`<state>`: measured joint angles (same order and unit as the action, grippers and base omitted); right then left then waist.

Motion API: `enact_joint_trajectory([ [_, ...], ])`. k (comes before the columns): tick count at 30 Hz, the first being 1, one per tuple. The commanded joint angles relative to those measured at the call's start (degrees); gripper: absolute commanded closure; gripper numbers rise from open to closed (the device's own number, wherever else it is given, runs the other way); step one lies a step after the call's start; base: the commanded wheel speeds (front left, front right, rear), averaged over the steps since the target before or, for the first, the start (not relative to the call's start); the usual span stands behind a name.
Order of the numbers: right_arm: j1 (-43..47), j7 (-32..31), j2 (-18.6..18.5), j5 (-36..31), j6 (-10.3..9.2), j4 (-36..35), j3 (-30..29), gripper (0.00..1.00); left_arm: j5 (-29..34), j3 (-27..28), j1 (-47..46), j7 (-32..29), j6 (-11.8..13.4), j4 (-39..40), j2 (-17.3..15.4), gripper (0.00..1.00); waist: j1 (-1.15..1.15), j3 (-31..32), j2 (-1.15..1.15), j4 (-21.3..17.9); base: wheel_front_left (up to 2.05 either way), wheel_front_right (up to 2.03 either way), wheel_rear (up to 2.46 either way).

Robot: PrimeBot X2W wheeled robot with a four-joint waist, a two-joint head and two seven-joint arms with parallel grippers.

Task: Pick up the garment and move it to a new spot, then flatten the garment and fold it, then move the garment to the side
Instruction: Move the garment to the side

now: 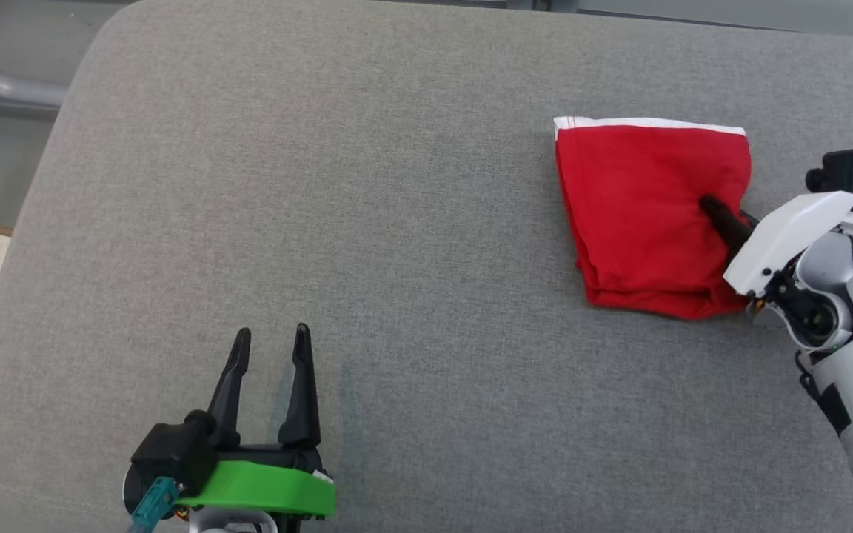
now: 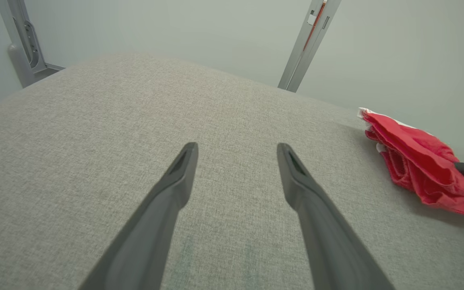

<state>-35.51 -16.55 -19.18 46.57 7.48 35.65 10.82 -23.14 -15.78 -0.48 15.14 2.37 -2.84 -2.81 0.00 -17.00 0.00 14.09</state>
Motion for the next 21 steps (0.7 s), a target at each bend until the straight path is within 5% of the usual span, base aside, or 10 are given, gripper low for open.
enact_joint_trajectory([
  [1,0.2,0.0,-2.2,0.8,0.01,-1.7,0.5,1.00,0.7,0.8,-0.6,0.0,0.0,0.1,-0.2,0.00,0.00,0.5,0.00,-3.7,0.00,0.00,0.00],
  [7,1.4,-3.6,-12.1,3.2,0.02,-10.2,0.1,1.00,1.2,1.4,-1.3,0.0,-1.6,-0.2,-0.2,0.00,0.00,0.7,0.00,-9.8,0.00,0.00,0.00],
  [14,0.8,-15.7,-22.5,3.3,0.02,-14.7,-6.8,1.00,2.3,1.4,-2.8,0.0,-2.8,-0.1,-0.2,0.00,0.00,-1.6,0.00,-12.3,0.00,0.00,0.00],
  [21,-2.4,-22.9,-24.6,-2.8,0.02,-10.8,-15.1,1.00,4.3,2.0,-3.2,0.0,-3.8,-1.2,-0.2,0.00,0.00,-3.7,0.00,-12.2,0.00,0.00,0.00],
])
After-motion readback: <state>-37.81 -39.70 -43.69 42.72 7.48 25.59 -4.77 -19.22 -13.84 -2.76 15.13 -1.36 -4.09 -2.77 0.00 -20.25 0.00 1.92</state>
